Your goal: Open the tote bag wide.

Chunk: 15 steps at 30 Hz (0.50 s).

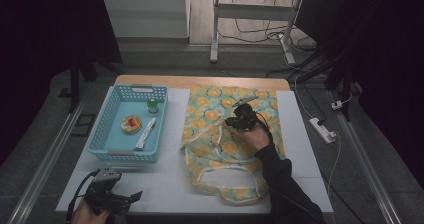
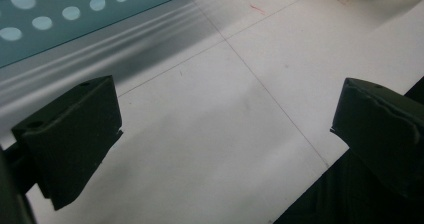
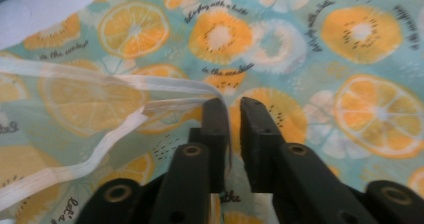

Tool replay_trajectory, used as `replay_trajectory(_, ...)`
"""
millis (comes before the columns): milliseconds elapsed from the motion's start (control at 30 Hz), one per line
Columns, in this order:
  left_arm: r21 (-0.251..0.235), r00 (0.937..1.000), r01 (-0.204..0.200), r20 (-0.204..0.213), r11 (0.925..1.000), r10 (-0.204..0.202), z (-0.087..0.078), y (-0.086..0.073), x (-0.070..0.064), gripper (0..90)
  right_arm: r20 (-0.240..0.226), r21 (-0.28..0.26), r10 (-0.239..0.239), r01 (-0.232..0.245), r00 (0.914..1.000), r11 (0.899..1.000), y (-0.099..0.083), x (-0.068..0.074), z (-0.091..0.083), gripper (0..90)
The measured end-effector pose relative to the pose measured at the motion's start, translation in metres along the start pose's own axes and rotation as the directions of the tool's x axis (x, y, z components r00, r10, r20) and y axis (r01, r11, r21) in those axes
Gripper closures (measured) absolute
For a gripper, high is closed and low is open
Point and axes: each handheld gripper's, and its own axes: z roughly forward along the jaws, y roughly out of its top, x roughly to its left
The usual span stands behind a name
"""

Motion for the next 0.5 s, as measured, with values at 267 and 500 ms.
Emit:
replay_trajectory(267, 0.000, 1.0000, 0.000, 0.002, 1.0000, 0.000, 0.000, 0.000, 0.000, 0.0, 0.008, -0.037, 0.021, -0.020, 0.9998, 0.999, 0.003, -0.004, -0.014, 59.0)
replay_trajectory(500, -0.003, 1.0000, 0.002, 0.006, 1.0000, -0.002, 0.000, 0.000, 0.001, 0.0, -0.013, -0.039, 0.028, -0.028, 0.9995, 0.999, 0.004, 0.002, -0.022, 45.6)
